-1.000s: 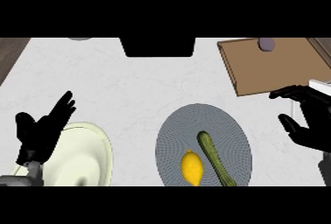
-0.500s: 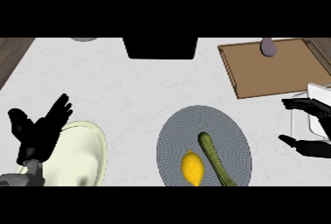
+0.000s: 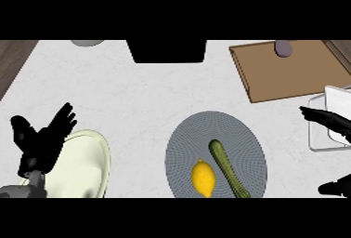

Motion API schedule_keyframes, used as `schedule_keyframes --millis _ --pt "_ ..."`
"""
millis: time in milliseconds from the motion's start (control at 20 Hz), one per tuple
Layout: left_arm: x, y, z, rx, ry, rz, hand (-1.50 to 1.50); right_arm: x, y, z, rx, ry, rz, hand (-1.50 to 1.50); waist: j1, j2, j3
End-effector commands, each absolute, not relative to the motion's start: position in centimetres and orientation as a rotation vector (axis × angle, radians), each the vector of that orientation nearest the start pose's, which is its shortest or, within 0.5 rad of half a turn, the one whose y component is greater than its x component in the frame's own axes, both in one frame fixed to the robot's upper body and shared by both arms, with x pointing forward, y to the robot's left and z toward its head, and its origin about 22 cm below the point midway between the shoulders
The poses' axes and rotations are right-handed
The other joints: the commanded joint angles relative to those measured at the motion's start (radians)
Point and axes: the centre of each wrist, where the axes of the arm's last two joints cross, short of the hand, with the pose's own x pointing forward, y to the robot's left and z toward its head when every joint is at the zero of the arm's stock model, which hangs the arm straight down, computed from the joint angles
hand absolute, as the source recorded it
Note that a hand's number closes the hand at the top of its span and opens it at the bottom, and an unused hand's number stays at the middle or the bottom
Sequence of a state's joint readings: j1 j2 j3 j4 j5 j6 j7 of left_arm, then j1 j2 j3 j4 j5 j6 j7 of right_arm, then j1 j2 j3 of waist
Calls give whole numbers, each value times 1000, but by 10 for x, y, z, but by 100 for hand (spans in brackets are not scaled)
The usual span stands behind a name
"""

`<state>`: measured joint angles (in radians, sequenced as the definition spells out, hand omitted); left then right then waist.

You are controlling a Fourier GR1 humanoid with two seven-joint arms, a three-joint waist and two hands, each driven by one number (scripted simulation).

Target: Pick the squash from the placemat and place it in the tiered shelf

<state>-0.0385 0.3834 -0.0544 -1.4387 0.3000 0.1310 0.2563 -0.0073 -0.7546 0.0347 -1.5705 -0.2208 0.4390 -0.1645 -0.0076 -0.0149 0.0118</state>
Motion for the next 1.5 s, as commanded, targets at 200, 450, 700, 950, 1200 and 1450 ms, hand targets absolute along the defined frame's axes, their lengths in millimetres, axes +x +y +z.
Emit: schedule_keyframes --millis 200,450,700,950,1200,1450 --pt "245 296 -19 95 -1091 62 0 234 -335 145 -97 -1362 942 -150 -9 12 -15" --pt "229 295 -28 86 -1112 39 0 226 -284 145 -217 -1330 867 -150 13 13 -15" --pt "241 306 -34 105 -1114 65 0 224 -253 154 -346 -1237 925 -150 7 17 -15" --pt "255 291 -25 86 -1110 27 0 218 -210 127 -347 -1144 997 -150 9 17 -13" --pt "241 294 -20 102 -1124 45 0 222 -205 107 -373 -1079 1045 -150 14 15 -12" --pt "237 283 -27 94 -1117 21 0 214 -189 114 -450 -1041 1044 -150 7 14 -12"
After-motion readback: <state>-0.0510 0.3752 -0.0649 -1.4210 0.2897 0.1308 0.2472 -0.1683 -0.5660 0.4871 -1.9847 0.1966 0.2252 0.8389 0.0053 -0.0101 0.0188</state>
